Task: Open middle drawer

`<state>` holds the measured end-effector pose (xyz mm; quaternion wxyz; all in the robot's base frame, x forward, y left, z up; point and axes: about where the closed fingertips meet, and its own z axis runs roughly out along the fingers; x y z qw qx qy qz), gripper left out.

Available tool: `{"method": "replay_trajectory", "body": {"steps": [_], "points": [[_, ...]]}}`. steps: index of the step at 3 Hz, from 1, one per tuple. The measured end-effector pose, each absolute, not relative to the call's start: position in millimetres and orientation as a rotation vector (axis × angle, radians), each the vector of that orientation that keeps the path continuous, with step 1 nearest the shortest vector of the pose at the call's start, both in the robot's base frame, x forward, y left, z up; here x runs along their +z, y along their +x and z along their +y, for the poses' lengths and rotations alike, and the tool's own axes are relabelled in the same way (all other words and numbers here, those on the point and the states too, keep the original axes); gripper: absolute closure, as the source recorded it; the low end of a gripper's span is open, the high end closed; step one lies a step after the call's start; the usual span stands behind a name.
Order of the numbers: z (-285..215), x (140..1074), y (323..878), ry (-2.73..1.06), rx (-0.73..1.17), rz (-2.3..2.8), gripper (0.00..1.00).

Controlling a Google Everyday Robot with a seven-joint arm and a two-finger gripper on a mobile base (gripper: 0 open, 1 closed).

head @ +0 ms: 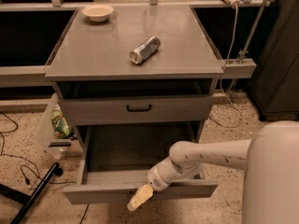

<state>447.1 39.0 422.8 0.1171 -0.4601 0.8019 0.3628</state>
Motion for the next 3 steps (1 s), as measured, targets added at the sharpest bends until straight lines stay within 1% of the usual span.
{"method": "replay_trajectory", "body": {"steps": [1,2,3], "points": [[38.8,421.4,435.7,-1.339,1.086,2.383,0.00],[38.6,420.4,405.8,-1.319,1.153,2.423,0.00],[38.6,420.3,406.3,-1.318,1.153,2.423,0.00]]}}
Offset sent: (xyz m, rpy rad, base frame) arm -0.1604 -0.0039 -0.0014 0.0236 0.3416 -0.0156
